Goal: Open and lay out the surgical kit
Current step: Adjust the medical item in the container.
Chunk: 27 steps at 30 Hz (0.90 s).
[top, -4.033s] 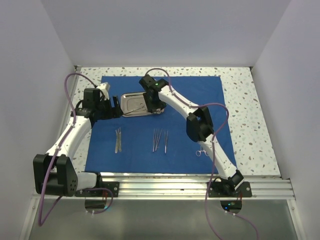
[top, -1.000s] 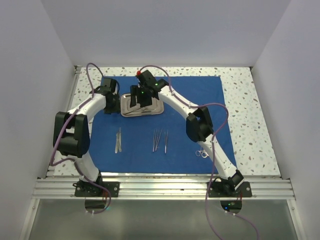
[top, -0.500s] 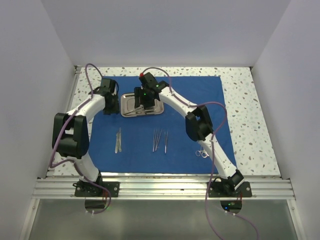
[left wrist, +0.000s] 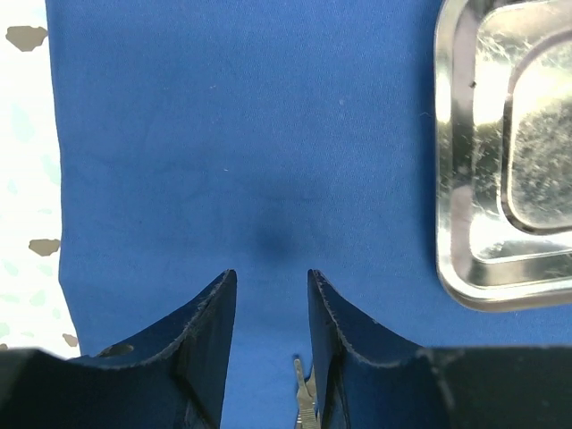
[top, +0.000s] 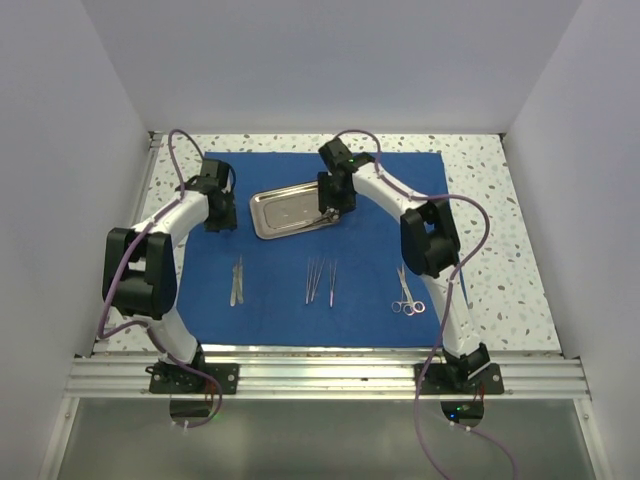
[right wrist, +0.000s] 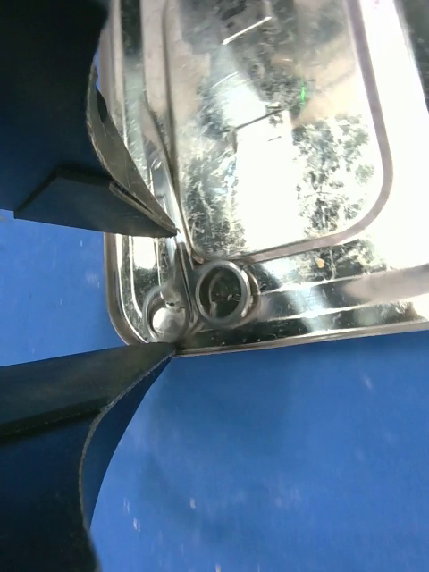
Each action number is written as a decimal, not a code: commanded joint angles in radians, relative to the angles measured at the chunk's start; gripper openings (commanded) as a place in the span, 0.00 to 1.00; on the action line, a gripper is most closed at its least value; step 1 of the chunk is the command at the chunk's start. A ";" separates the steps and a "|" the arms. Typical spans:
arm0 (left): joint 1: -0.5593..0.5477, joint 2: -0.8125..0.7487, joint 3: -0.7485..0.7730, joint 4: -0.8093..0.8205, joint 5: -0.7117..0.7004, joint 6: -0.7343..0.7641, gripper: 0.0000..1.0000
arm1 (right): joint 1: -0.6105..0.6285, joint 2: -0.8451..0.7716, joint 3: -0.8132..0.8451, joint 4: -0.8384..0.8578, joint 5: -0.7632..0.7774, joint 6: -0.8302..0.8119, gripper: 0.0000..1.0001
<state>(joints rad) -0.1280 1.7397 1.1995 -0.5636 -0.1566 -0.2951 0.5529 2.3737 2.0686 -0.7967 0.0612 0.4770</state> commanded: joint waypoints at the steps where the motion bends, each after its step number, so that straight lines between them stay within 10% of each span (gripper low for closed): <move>1: 0.008 -0.016 0.011 0.019 0.009 0.005 0.41 | 0.001 -0.025 0.106 -0.047 -0.001 -0.043 0.56; 10: 0.011 -0.020 0.003 0.025 0.011 0.007 0.40 | 0.022 0.032 0.367 -0.087 -0.058 -0.072 0.57; 27: 0.027 -0.029 -0.014 0.037 0.045 0.005 0.39 | 0.053 -0.045 0.182 -0.184 0.166 -0.327 0.62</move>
<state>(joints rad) -0.1104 1.7397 1.1946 -0.5575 -0.1326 -0.2951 0.6060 2.4073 2.2585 -0.9688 0.1333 0.2371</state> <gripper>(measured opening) 0.395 0.620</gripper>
